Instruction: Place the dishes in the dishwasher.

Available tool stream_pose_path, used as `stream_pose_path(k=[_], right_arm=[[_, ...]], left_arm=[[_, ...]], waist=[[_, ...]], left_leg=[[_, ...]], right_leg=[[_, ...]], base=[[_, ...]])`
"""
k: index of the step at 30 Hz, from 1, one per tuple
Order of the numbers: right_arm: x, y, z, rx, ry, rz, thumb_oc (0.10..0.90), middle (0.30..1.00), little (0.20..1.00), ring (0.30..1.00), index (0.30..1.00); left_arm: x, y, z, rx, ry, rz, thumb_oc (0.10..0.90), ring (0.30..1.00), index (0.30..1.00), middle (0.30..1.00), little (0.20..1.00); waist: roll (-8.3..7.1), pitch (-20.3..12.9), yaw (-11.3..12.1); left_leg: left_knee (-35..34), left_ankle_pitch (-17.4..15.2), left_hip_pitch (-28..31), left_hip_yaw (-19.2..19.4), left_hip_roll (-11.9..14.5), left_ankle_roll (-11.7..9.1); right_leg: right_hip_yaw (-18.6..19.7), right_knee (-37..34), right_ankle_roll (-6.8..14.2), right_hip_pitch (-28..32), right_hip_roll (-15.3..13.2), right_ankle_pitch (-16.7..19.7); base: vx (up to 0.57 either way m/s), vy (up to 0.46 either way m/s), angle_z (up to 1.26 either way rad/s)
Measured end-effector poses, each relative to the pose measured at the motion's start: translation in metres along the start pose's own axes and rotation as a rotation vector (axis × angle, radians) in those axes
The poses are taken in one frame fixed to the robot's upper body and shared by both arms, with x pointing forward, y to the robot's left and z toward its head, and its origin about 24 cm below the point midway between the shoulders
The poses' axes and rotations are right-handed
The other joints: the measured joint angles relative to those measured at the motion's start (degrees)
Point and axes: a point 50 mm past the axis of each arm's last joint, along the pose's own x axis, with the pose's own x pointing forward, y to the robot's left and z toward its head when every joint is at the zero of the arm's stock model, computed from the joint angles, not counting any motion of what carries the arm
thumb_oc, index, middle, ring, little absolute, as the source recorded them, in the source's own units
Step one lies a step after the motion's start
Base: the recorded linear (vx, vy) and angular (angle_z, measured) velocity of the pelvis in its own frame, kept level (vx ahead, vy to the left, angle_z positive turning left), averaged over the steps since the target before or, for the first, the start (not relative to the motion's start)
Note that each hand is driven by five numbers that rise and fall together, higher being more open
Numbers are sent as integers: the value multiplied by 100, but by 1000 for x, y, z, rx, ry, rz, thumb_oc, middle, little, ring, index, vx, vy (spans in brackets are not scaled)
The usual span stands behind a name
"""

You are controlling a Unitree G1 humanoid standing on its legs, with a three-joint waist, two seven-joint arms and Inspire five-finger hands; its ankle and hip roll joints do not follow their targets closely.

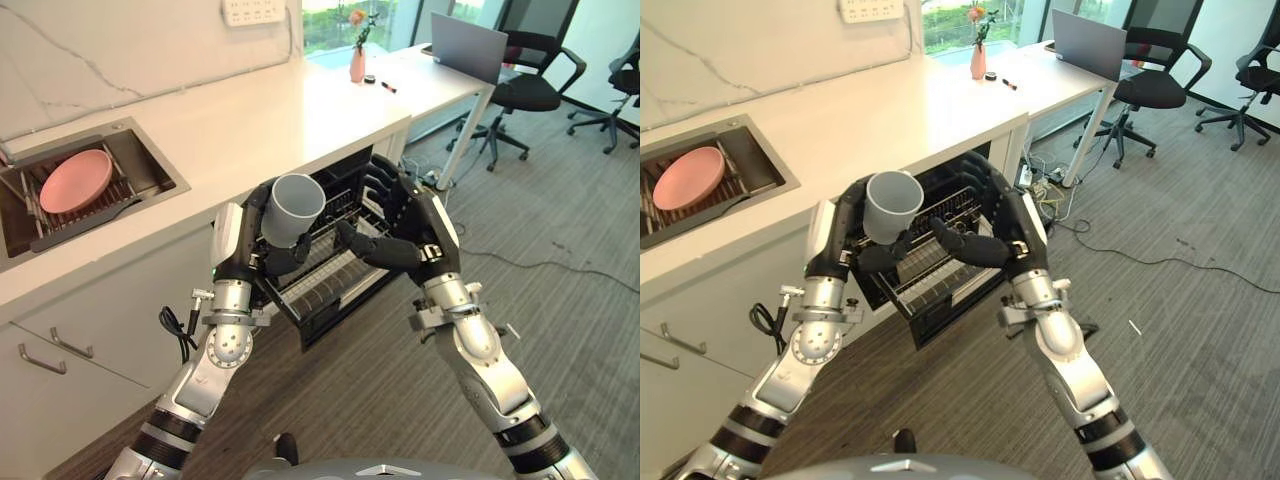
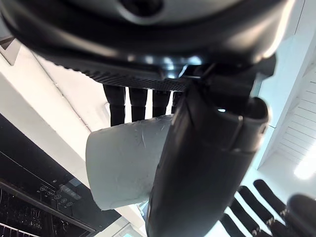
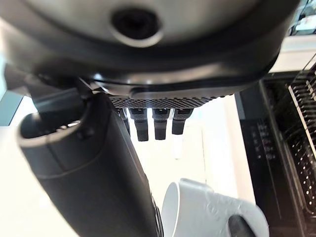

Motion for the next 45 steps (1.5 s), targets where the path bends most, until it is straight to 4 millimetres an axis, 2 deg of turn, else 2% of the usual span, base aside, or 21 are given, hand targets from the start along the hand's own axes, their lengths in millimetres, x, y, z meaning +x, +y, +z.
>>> stream_pose_path(k=[2,9,14,20,25,26,27,32,40,45], right_arm=[[1,8,-3,2,14,36,800,900,900,900,900],[-4,4,-22,-45,110,-9,800,900,900,900,900],[-6,2,-23,-94,121,-24,800,900,900,900,900],[-6,3,-24,-91,121,-32,800,900,900,900,900],[-7,11,-27,-60,132,-20,800,900,900,900,900],[-7,11,-27,-59,133,-16,538,507,507,507,507],[-7,11,-27,-57,133,-18,800,900,900,900,900],[-6,15,-32,139,170,-85,800,900,900,900,900],[-7,9,-36,221,205,-122,800,900,900,900,900],[-7,7,-35,215,205,-127,800,900,900,900,900]], left_arm=[[2,-4,3,31,-25,-21,400,300,300,300,300],[8,-7,11,85,-87,-17,400,300,300,300,300],[9,-6,13,115,-112,3,400,300,300,300,300],[9,-7,14,111,-111,8,400,300,300,300,300],[7,-14,16,76,-104,-5,400,300,300,300,300],[6,-15,17,75,-105,-7,400,300,300,300,300],[6,-15,17,75,-105,-8,400,300,300,300,300],[6,-14,28,-16,-113,9,400,300,300,300,300],[3,-21,32,-96,-95,-38,400,300,300,300,300],[2,-25,33,-98,-103,-106,400,300,300,300,300]], waist=[[5,2,6],[76,24,-4],[159,2,-26],[176,8,-8],[178,8,-2],[180,10,2],[180,10,6],[179,9,56],[173,7,127],[164,6,140]], left_leg=[[-1,15,-14,-44,-4,1],[-24,49,-32,-77,-4,-6],[-19,71,-39,-102,7,-5],[-1,92,-54,-132,13,-8],[-6,117,-89,-216,12,-12],[-12,119,-102,-234,12,-13],[-17,123,-107,-246,12,-13],[-1,149,-126,-299,5,-14],[-9,186,-161,-383,4,-15],[-22,193,-166,-393,-1,-12]], right_leg=[[-10,0,0,7,1,0],[-29,-1,-8,8,10,-3],[-52,-1,-8,12,26,-3],[-82,-1,-8,12,37,-3],[-158,-1,-8,12,52,-3],[-172,-1,-8,9,56,-3],[-187,-1,-8,9,58,-3],[-240,0,-8,13,68,-3],[-331,0,-10,19,87,-1],[-344,0,-13,19,86,0]], base=[[17,11,8],[1,1,2],[0,0,0],[-1,1,3],[-3,-3,7],[-7,-6,13],[-7,-8,7],[-9,-4,5],[-10,-4,6],[0,0,0]])
